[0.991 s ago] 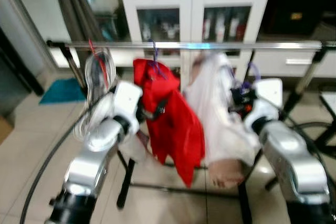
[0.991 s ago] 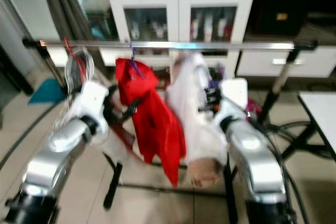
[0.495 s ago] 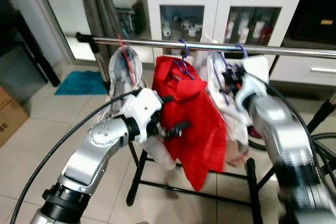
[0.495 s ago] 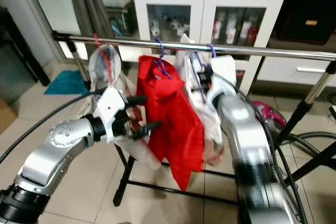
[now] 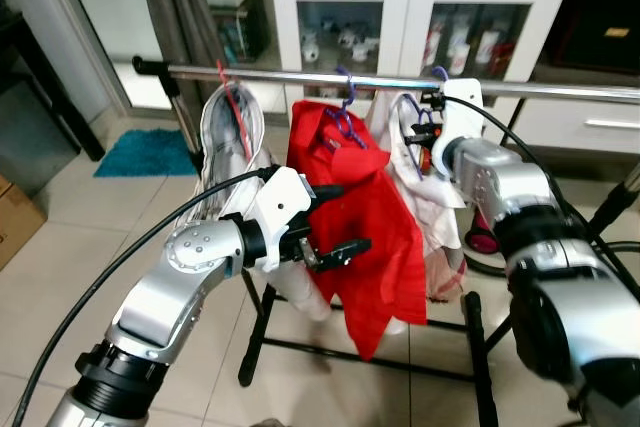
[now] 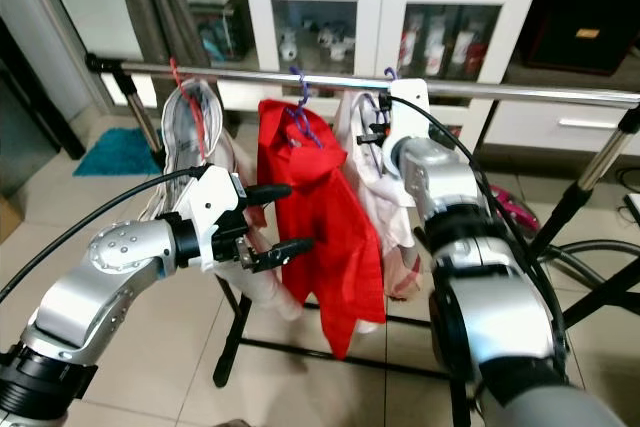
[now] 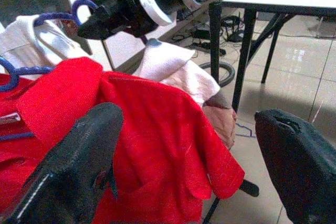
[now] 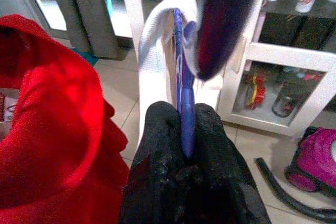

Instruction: Hang hanger

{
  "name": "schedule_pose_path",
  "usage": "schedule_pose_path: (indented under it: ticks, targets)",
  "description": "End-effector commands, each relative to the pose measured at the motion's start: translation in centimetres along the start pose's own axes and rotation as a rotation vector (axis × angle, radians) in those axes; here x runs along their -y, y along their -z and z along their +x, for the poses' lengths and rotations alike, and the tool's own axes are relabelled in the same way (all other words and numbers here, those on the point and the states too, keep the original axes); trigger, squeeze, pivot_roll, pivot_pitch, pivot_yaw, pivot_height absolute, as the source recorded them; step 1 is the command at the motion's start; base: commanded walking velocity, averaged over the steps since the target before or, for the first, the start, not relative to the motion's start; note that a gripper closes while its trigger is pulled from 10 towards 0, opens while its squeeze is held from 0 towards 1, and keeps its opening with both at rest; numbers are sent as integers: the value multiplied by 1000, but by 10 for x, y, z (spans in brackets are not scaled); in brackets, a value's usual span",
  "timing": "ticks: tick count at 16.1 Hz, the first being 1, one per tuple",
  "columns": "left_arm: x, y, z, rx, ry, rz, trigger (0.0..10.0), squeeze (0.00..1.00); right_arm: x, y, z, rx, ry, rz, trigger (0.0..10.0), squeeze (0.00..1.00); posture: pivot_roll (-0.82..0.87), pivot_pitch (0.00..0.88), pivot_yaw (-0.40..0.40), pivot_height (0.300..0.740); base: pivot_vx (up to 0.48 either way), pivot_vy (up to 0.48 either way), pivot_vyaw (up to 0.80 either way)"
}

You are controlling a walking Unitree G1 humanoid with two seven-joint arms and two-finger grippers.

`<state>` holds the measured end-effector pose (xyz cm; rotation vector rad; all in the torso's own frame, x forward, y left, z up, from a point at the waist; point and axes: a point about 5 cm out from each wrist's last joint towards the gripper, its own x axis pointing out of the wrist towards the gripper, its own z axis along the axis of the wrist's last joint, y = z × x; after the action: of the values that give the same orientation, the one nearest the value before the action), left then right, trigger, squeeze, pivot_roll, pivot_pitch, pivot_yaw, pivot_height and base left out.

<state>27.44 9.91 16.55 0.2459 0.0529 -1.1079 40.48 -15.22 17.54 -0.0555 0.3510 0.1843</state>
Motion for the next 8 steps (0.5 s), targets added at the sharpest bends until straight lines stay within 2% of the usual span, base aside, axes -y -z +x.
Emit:
schedule_pose_path:
  ticks: [1, 3, 5, 6, 7, 8]
  targets:
    - [0, -4, -3, 3, 3, 20, 10000, 0, -4, 5, 2, -37, -15, 3, 10000, 0, 11, 0, 58, 740, 0, 0, 0]
    - [0, -4, -5, 4, -7, 15, 10000, 0, -5, 13, 4, -66, -28, 25, 10000, 0, 16, 0, 50, 740, 0, 0, 0]
    - [-4, -4, -5, 22, -61, 15, 10000, 0, 3, 12, 2, -5, -45, 42, 10000, 1000, 9, 0, 58, 740, 0, 0, 0]
    - [-5, -4, -6, 26, -71, 14, 10000, 0, 4, 11, 1, 7, -51, 35, 10000, 1000, 7, 0, 61, 740, 0, 0, 0]
    - [-15, -8, -9, 108, -206, -26, 10000, 0, 13, 8, -9, 103, -115, 54, 10000, 1000, -1, 0, 68, 740, 0, 0, 0]
    - [-15, -10, -10, 140, -215, -53, 10000, 0, 15, 9, -17, 142, -169, 86, 10000, 1000, -17, 0, 81, 740, 0, 0, 0]
